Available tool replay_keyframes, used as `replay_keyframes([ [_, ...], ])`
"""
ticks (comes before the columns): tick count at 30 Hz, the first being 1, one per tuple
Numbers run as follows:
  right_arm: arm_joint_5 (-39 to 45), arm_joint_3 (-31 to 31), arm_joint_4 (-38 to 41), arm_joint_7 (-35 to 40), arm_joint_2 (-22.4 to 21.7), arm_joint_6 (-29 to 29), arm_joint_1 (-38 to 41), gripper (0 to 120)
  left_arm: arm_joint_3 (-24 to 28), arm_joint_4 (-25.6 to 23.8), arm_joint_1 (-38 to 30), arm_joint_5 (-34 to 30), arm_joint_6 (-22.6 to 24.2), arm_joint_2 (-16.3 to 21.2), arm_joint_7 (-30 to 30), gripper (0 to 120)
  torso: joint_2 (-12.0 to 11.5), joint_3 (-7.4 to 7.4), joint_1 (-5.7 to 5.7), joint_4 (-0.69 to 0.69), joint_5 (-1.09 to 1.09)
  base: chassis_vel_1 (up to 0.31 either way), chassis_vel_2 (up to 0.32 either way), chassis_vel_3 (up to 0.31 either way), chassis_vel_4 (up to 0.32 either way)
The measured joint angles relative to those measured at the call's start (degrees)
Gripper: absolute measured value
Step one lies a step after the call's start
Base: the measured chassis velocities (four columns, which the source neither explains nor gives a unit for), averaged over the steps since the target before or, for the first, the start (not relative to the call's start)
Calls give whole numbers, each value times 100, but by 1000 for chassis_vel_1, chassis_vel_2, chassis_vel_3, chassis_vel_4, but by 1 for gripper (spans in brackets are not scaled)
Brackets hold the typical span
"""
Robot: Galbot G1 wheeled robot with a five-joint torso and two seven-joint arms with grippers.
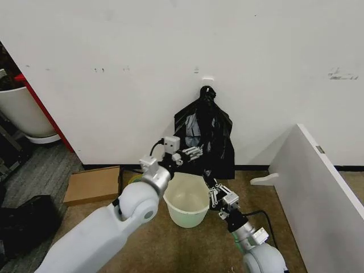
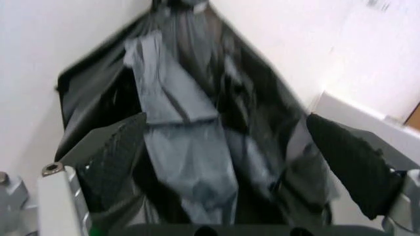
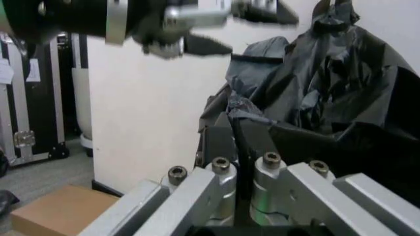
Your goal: Place the garbage bag over the trash bin.
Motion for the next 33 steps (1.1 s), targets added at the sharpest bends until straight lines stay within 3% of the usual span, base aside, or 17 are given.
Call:
replay_keyframes([
  [6,5,8,10,-1,5,1,-1,0,21,1,11,134,339,-122,-353,80,0,0,0,2,0,0,0,0,0],
  [11,78,27,64,-2,-37,-12,-8,0,106,239,-142,10,595,-453,-783,58,0,0,0,0,0,0,0,0,0],
  [13,79,30,66,-2,-36,-13,-10,0,106,252,-151,4,606,-469,-802,56,0,0,0,0,0,0,0,0,0],
  [17,66,39,70,-3,-19,-1,-51,0,106,338,-237,-75,890,-534,-1146,39,0,0,0,1,0,0,0,0,0],
  [26,96,69,121,11,-37,6,-72,0,68,385,-268,-154,907,-593,-1303,5,0,0,0,1,0,0,0,0,0],
  [28,106,78,151,25,-42,-5,-88,0,39,385,-257,-154,868,-579,-1302,0,0,0,0,0,-1,0,0,0,0],
  [33,53,87,329,152,-54,-142,-208,0,-200,344,-117,-146,668,-550,-1272,0,0,0,0,1,-1,0,0,0,0],
])
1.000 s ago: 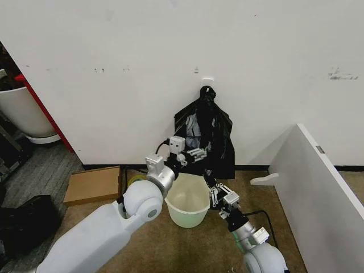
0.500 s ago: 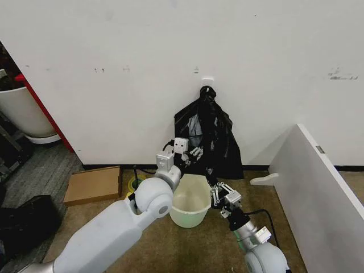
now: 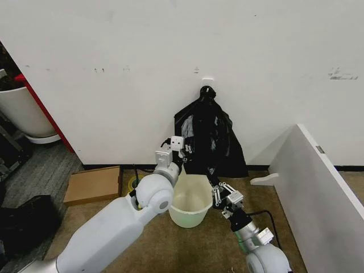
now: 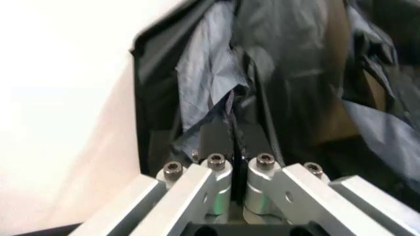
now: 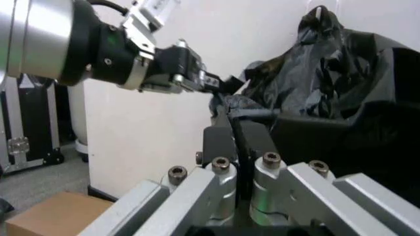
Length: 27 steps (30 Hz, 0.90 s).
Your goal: Place the garbage bag over the trash bin.
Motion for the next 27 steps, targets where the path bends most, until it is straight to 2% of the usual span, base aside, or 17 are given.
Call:
replay_keyframes([
  [2,-47,9,76,59,-6,-73,-51,0,-56,-26,38,9,-55,13,21,0,0,0,0,0,0,0,0,0,0],
  [7,-212,77,484,474,-64,-387,-357,16,-234,-117,180,77,-243,55,140,0,0,0,0,0,0,0,0,0,0],
  [8,-261,121,663,636,-97,-552,-504,23,-280,-136,230,109,-304,57,179,0,0,0,0,0,0,0,0,0,0],
  [10,-265,127,689,658,-104,-577,-526,25,-288,-140,241,116,-316,56,186,0,0,0,0,0,0,0,0,0,0],
  [13,-165,132,1279,1262,-240,-1205,-808,39,-353,-183,345,176,-419,58,264,0,0,-1,0,-2,0,0,0,0,0],
  [14,-5,100,1489,1470,-319,-1473,-788,43,-364,-192,381,225,-449,64,303,0,0,-1,0,-2,-1,0,0,0,0],
  [17,169,74,1605,1646,-425,-1723,-637,49,-397,-203,446,299,-479,63,364,0,0,-1,0,-2,-1,0,0,0,0],
  [21,407,66,1284,1856,-786,-2007,101,70,-548,-225,804,559,-601,-29,600,0,0,0,0,1,2,0,0,0,0],
  [23,436,60,1279,1858,-816,-2034,138,71,-548,-225,814,564,-607,-34,607,0,0,0,0,1,1,0,0,0,0],
  [27,535,-98,1221,1786,-1209,-2460,547,90,-405,-125,717,591,-647,-90,634,0,0,0,0,-1,-1,0,0,0,0],
])
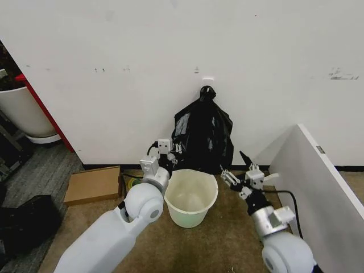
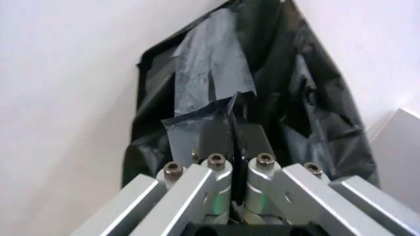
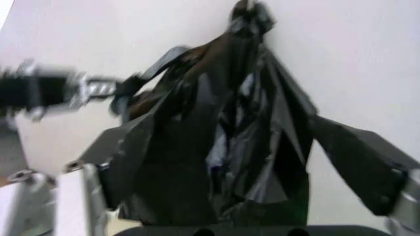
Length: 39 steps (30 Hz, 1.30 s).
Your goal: Place the garbage bag over the trash bin.
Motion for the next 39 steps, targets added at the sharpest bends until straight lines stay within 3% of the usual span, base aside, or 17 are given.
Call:
replay_keyframes([
  [3,-104,-147,-163,-62,-200,-304,282,99,49,12,-45,1,-1,-37,-9,0,0,0,0,0,2,0,0,0,0],
  [11,-178,-759,-722,15,-535,-730,1312,100,31,-36,71,63,-1,26,-12,0,0,0,0,1,1,0,0,0,0],
  [19,308,-1332,-1184,515,-452,-1184,2295,91,-1,-65,116,106,3,68,-8,0,0,0,0,1,1,0,0,0,0],
  [27,153,-1586,-1581,536,-399,-1255,2564,92,16,-84,196,143,8,54,0,0,0,0,0,1,1,0,0,0,0],
  [34,68,-1659,-1725,632,-346,-1288,2669,79,89,-94,183,159,8,61,5,0,0,0,0,1,1,0,0,0,0],
  [36,40,-1663,-1743,644,-344,-1294,2678,64,91,-102,183,161,8,67,9,0,0,0,0,1,1,0,0,0,0],
  [39,17,-1668,-1762,648,-344,-1298,2685,58,92,-103,186,162,8,70,9,0,0,0,0,1,1,0,0,0,0],
])
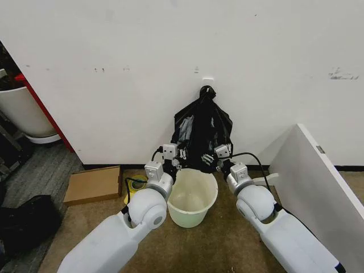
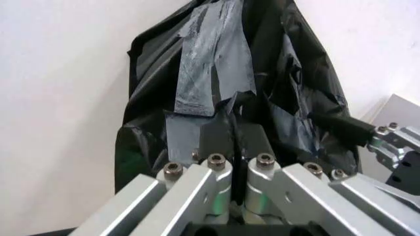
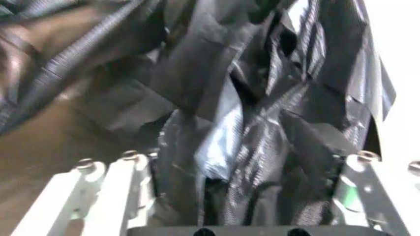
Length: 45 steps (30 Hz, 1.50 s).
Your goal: Place the garbage bag over the trash bin.
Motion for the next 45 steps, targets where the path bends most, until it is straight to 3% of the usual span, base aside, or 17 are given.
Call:
replay_keyframes([
  [1,-13,-3,-17,4,-1,-4,6,50,0,0,3,0,0,1,0,0,0,0,0,0,0,0,0,0,0],
  [2,-14,-3,-20,5,0,-4,7,50,0,-1,3,0,0,1,1,0,0,0,0,0,0,0,0,0,0],
  [5,-96,-2,-136,60,18,-9,25,34,-2,5,9,20,-4,0,5,0,0,0,0,0,0,0,0,0,0],
  [8,-202,10,-222,87,41,-9,24,27,12,8,10,31,-7,16,5,0,0,0,0,0,0,0,0,0,0],
  [14,48,72,-60,194,37,-14,-84,3,-8,-24,57,32,-12,35,5,0,0,0,0,0,0,0,0,0,0],
  [24,800,473,593,206,35,182,-467,0,-184,-202,225,9,-15,133,5,0,0,0,0,0,0,0,0,0,0],
  [33,2712,965,1797,438,101,349,-1368,0,-656,-809,858,-38,-60,439,82,0,0,-1,-1,-1,-1,0,0,0,0],
  [45,2882,914,2306,322,427,555,-2068,0,-1277,-1437,1864,192,-212,756,190,0,0,-1,-1,1,-1,0,0,0,0],
])
